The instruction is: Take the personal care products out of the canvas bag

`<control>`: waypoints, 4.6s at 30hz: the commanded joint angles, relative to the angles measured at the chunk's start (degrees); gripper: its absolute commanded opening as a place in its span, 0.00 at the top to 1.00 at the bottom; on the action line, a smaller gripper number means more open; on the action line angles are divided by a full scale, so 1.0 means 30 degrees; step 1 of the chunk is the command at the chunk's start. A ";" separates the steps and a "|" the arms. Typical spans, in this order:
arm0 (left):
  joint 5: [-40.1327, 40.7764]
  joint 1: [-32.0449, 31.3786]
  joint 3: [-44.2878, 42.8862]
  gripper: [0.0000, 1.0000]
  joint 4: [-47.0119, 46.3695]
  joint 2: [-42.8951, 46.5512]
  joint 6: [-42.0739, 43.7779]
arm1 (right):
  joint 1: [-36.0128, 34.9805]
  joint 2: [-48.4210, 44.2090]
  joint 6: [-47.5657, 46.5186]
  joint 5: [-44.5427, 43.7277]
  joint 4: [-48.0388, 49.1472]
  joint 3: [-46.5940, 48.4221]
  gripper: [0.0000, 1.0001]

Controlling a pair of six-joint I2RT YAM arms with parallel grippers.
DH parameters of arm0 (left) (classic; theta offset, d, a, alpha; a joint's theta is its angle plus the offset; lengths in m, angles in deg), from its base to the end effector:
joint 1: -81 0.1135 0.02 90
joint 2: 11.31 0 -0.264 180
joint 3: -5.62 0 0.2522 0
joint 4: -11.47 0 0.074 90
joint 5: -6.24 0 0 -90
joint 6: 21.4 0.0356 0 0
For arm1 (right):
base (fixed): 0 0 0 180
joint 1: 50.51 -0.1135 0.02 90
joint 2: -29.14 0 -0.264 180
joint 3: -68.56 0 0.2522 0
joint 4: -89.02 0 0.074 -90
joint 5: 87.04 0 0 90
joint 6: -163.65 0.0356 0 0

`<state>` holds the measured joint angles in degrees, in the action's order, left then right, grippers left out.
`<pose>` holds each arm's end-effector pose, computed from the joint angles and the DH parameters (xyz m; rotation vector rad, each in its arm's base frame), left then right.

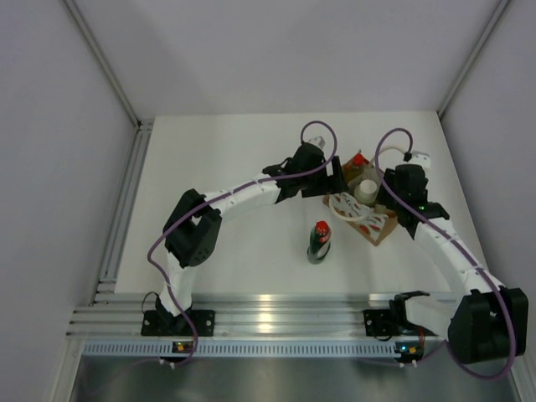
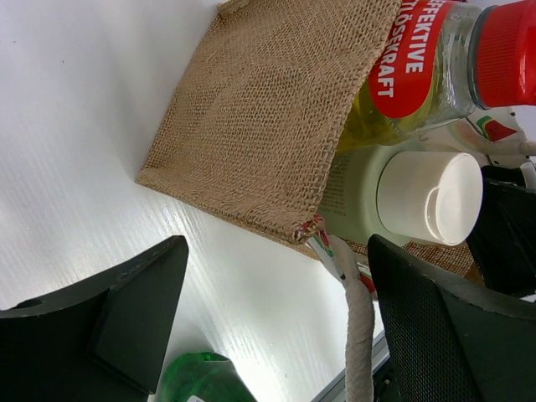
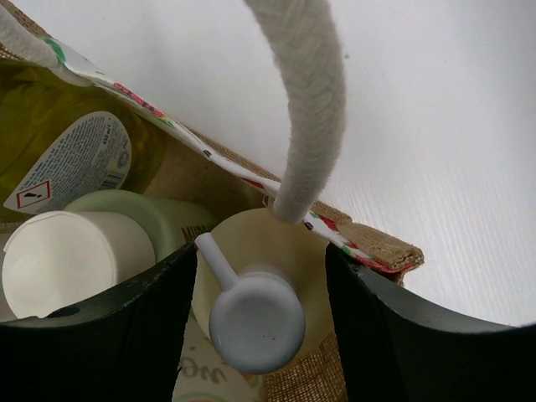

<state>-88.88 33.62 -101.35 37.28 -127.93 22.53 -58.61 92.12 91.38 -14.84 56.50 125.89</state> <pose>0.3200 -0.3525 0.2437 0.0819 2.3743 -0.9642 0.2350 0.0225 0.2572 0.3507 2.1734 -0.0967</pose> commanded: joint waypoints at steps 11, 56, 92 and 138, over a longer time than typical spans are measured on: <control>0.0038 -0.0029 -0.0454 0.08 -0.0561 0.0230 0.0296 | -0.0582 0.2064 0.0241 -0.1126 -0.3472 0.1414 0.31; 0.0156 -0.0029 -0.0366 0.08 -0.0590 0.0376 0.0179 | -0.0201 -0.0104 -0.1781 -0.0365 -0.0923 0.2438 1.00; 0.0185 -0.0029 -0.0249 0.09 -0.0561 0.0493 0.0296 | -0.0055 0.2035 -0.1341 0.0807 -0.0248 0.2525 1.00; 0.0156 -0.0029 -0.0161 0.09 -0.0590 0.0494 0.0208 | 0.0766 0.3088 -0.2133 0.1129 -0.4234 0.8035 1.00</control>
<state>-88.67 33.62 -101.35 37.28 -127.93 22.51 -57.41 101.71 85.64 -11.65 40.87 145.12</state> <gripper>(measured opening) 0.917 0.311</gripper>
